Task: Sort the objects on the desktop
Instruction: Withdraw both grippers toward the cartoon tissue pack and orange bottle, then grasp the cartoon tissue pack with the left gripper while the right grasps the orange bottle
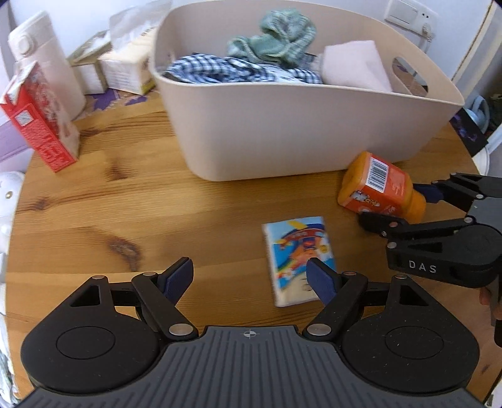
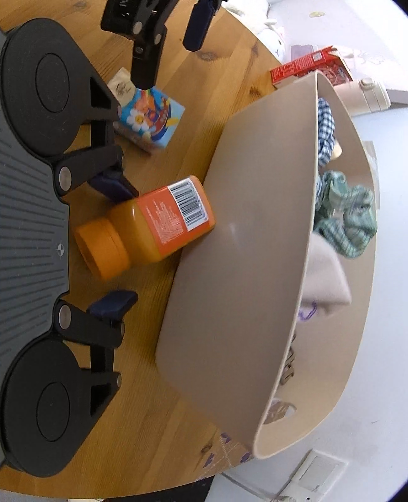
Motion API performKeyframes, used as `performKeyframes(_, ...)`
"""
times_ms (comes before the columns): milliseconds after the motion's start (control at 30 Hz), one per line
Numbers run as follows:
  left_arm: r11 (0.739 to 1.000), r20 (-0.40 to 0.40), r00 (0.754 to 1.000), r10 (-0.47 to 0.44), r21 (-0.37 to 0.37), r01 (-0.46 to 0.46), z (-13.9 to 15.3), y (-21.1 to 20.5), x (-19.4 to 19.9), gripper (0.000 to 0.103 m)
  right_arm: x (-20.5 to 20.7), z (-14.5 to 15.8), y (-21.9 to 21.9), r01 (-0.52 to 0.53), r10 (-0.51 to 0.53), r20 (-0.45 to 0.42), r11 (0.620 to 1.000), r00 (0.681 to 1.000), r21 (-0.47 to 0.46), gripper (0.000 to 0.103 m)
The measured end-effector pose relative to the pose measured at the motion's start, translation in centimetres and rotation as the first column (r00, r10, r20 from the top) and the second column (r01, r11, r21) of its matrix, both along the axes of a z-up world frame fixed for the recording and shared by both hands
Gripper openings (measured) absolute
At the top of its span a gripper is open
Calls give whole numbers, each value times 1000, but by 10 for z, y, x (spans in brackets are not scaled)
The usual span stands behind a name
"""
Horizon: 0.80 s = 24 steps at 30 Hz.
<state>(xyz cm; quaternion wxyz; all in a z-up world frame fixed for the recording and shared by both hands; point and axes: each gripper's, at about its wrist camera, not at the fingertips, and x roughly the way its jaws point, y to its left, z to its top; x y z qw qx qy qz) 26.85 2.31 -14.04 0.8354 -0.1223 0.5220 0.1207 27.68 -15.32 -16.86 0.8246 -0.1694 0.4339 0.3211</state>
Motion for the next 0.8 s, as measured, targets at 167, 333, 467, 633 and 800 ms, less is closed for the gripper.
performKeyframes(167, 999, 0, 1000, -26, -29, 26, -4, -12, 9, 81, 4, -1, -11, 6, -6, 3, 1000, 1000, -4, 64)
performKeyframes(333, 998, -7, 999, -45, -43, 45, -10, -22, 17, 81, 7, -1, -17, -77, 77, -1, 997, 997, 17, 73)
performKeyframes(467, 998, -29, 999, -26, -59, 24, -17, -24, 21, 81, 7, 0, -16, -176, 177, 58, 984, 983, -17, 79)
performKeyframes(633, 999, -25, 1000, -14, -41, 13, -20, -24, 22, 81, 16, -1, -13, -248, 248, 72, 969, 966, -11, 84)
performKeyframes(800, 1000, -24, 1000, -9, 0, 9, -22, -20, 21, 81, 19, 1, -12, -298, 298, 17, 954, 954, 33, 76)
